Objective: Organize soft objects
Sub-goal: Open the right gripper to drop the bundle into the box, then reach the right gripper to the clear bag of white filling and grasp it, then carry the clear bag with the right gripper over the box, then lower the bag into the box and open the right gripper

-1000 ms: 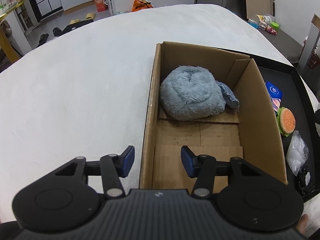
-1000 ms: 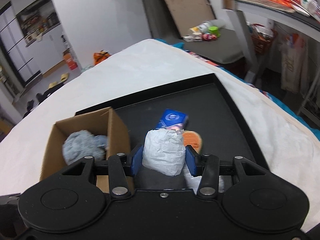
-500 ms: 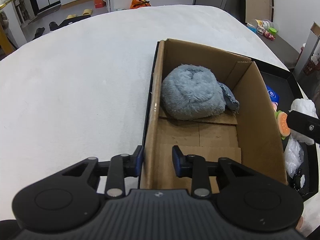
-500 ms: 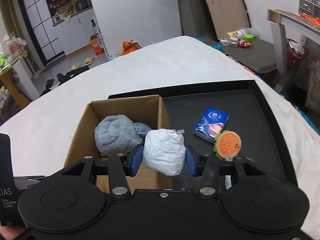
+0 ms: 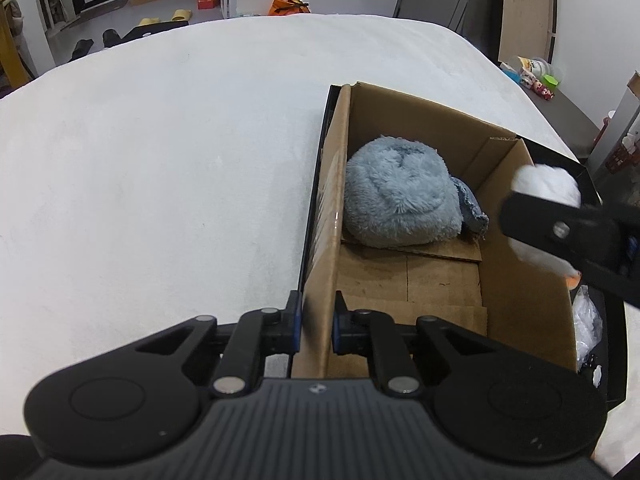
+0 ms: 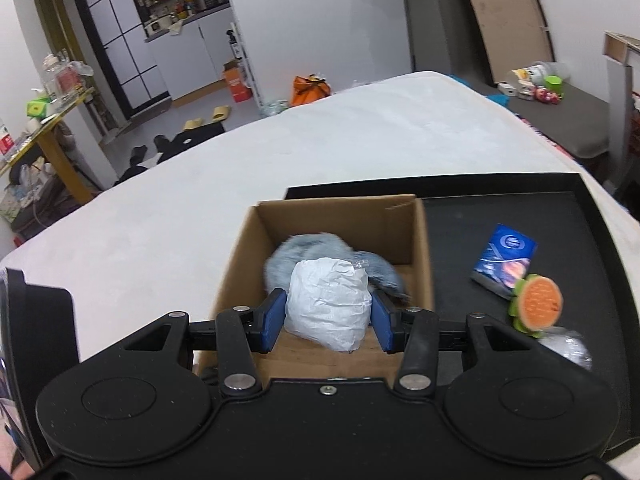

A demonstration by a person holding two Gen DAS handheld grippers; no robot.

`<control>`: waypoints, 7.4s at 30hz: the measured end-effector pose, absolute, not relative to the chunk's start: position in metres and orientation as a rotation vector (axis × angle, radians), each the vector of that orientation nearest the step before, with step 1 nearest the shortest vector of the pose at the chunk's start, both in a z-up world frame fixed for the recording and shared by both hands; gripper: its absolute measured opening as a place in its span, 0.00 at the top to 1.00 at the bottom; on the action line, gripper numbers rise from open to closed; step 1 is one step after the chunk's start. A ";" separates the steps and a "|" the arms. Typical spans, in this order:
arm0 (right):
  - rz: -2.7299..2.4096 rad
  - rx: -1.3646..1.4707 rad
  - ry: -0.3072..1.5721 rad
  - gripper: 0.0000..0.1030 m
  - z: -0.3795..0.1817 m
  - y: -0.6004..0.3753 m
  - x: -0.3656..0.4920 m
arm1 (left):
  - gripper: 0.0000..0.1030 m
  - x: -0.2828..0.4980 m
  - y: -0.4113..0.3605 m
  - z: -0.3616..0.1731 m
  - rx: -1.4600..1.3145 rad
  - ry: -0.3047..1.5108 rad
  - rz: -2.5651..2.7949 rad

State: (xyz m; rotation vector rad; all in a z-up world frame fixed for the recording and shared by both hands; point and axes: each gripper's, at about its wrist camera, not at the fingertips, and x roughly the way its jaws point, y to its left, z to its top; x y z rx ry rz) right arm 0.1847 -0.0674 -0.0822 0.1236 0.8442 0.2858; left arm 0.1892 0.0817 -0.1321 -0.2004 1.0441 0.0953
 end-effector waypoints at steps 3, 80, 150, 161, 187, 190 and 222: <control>0.323 0.151 0.850 0.52 -0.082 -0.062 0.187 | 0.88 0.189 0.084 -0.132 -0.211 1.045 0.093; 0.016 0.267 0.931 0.11 -0.165 -0.224 0.184 | 0.32 0.205 0.021 -0.133 0.083 1.135 0.211; 0.147 0.145 0.817 0.67 -0.095 -0.171 0.175 | 0.35 0.195 0.045 -0.127 -0.018 1.083 0.170; 0.201 0.120 0.802 0.67 -0.087 -0.142 0.169 | 0.53 0.190 0.053 -0.132 -0.058 1.079 0.160; 0.322 0.084 0.862 0.66 -0.092 -0.067 0.182 | 0.87 0.184 0.085 -0.139 -0.216 1.069 0.097; 0.340 0.125 0.864 0.63 -0.087 -0.061 0.186 | 0.87 0.184 0.088 -0.139 -0.238 1.072 0.096; 0.174 0.090 0.932 0.17 -0.076 -0.147 0.163 | 0.42 0.188 0.082 -0.119 -0.171 1.090 0.114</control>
